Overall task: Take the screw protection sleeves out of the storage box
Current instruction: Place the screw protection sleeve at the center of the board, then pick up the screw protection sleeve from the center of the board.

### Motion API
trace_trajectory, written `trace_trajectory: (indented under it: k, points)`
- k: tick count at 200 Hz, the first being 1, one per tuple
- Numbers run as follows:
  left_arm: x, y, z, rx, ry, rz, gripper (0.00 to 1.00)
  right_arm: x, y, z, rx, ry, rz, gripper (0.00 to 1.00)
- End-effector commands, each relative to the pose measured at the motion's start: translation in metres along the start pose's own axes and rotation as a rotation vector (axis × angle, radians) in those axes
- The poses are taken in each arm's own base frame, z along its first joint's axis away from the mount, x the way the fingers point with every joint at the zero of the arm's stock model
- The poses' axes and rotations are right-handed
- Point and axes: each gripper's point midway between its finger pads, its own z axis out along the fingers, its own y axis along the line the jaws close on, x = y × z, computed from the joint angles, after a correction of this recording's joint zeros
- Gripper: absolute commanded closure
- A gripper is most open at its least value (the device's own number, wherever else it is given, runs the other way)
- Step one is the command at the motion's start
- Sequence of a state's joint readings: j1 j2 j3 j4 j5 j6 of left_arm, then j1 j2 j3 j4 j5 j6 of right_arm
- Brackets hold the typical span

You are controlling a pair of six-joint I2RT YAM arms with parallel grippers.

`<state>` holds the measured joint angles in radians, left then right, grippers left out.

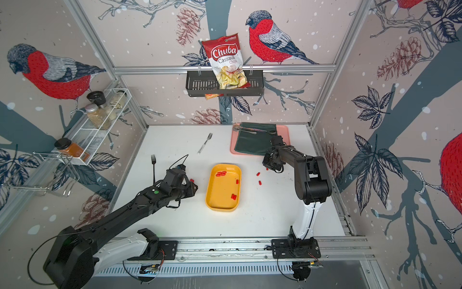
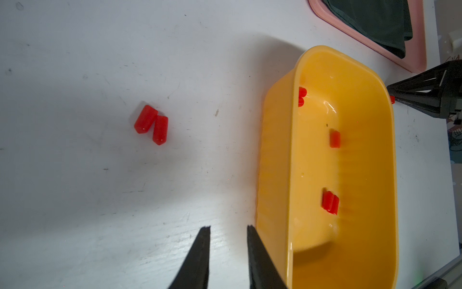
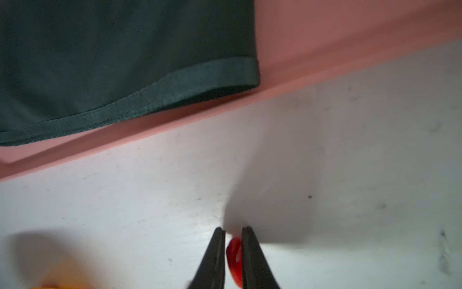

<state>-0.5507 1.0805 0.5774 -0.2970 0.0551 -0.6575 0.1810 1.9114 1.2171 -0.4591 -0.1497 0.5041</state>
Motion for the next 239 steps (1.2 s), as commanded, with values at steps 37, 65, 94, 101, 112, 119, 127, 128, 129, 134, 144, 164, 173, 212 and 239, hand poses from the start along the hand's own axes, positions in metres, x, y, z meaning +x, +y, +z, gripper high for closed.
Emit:
trace_trajectory:
  k: [37,65,94,101,112,119,127,128,129,134,144,164,173,212,239]
  points:
    - [-0.007,-0.004,-0.001,0.016,-0.028,-0.002,0.72,-0.005,-0.005,-0.023,0.054,-0.043,0.014,0.63]
    - [-0.007,-0.004,-0.001,0.018,-0.031,-0.004,0.72,0.003,0.022,-0.046,0.021,-0.075,-0.037,0.61]
    - [-0.007,-0.004,-0.001,0.02,-0.031,-0.009,0.71,0.035,0.044,-0.043,0.059,-0.02,-0.097,0.58]
    - [-0.007,-0.004,-0.001,0.021,-0.03,-0.01,0.72,0.042,0.043,-0.04,0.079,-0.01,-0.094,0.58]
    - [-0.007,-0.004,-0.002,0.022,-0.031,-0.011,0.71,0.05,0.041,-0.035,0.105,0.0,-0.099,0.58]
    - [-0.007,-0.005,-0.002,0.024,-0.033,-0.01,0.71,0.054,0.039,-0.032,0.118,0.008,-0.096,0.58]
    - [-0.006,-0.004,-0.002,0.022,-0.031,-0.007,0.71,0.058,0.037,-0.029,0.129,0.013,-0.098,0.58]
    - [-0.006,-0.004,-0.002,0.022,-0.031,-0.008,0.71,0.058,0.037,-0.029,0.131,0.014,-0.099,0.58]
    - [-0.006,-0.004,-0.002,0.022,-0.032,-0.008,0.71,0.059,0.037,-0.029,0.132,0.014,-0.099,0.58]
    - [-0.006,-0.004,-0.003,0.021,-0.034,-0.007,0.71,0.061,0.038,-0.028,0.136,0.016,-0.104,0.58]
    - [-0.006,-0.003,-0.003,0.018,-0.033,-0.006,0.71,0.062,0.036,-0.026,0.153,0.018,-0.109,0.58]
    - [-0.006,-0.002,-0.003,0.017,-0.035,-0.005,0.71,0.065,0.04,-0.021,0.154,0.032,-0.118,0.58]
    - [-0.006,-0.002,-0.003,0.015,-0.035,-0.006,0.71,0.065,0.04,-0.019,0.163,0.033,-0.119,0.58]
    - [-0.006,-0.002,-0.003,0.013,-0.038,-0.005,0.71,0.063,0.038,-0.012,0.195,0.039,-0.124,0.59]
    - [-0.006,-0.001,-0.003,0.01,-0.036,-0.002,0.72,0.063,0.037,-0.005,0.209,0.053,-0.13,0.61]
